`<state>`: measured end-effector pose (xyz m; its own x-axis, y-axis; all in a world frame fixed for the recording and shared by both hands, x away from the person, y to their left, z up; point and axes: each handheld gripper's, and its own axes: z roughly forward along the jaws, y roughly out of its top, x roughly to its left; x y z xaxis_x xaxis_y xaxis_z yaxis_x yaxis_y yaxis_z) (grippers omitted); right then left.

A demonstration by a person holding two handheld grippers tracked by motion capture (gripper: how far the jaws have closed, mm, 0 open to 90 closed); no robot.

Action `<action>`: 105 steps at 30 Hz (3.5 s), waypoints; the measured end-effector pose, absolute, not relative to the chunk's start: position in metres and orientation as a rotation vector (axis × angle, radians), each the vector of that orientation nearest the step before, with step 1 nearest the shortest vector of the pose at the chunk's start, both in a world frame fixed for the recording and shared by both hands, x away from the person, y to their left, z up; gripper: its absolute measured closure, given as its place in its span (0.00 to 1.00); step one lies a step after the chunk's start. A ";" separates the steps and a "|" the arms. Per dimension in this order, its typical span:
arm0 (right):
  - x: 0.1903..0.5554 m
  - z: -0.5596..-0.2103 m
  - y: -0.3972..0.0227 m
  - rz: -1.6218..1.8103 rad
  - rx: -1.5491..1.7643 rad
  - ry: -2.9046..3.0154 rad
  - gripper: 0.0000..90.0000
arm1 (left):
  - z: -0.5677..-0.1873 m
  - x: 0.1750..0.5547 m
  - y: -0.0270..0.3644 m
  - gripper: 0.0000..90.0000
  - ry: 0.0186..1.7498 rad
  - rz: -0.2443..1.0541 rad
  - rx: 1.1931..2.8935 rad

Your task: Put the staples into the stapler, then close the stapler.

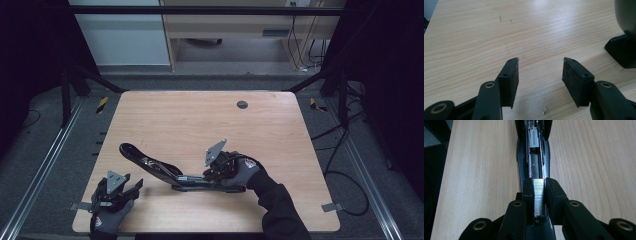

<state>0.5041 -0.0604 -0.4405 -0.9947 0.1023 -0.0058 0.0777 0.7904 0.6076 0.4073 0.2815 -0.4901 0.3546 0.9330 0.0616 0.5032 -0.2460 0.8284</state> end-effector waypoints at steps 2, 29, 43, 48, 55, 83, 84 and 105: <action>0.504 -0.441 -0.060 0.994 0.143 2.935 0.87 | -0.490 0.407 0.281 0.52 1.253 0.741 1.884; 0.500 -0.432 -0.063 1.020 0.205 2.886 0.81 | -0.489 0.406 0.281 0.51 1.246 0.737 1.878; 0.494 -0.417 -0.081 1.190 0.550 2.696 0.85 | -0.484 0.402 0.281 0.50 1.195 0.688 1.844; 0.492 -0.418 -0.096 1.225 0.695 2.575 0.87 | -0.481 0.400 0.280 0.49 1.168 0.670 1.822; 0.482 -0.427 -0.118 1.196 0.831 2.431 0.85 | -0.473 0.395 0.277 0.46 1.134 0.650 1.790; 0.451 -0.471 -0.177 1.178 1.095 2.258 0.87 | -0.436 0.378 0.264 0.36 1.071 0.653 1.693; 0.450 -0.473 -0.177 1.177 1.090 2.266 0.88 | -0.433 0.377 0.263 0.36 1.067 0.658 1.690; 0.435 -0.476 -0.176 1.196 1.090 2.314 1.00 | -0.410 0.393 0.265 0.35 1.079 0.684 1.607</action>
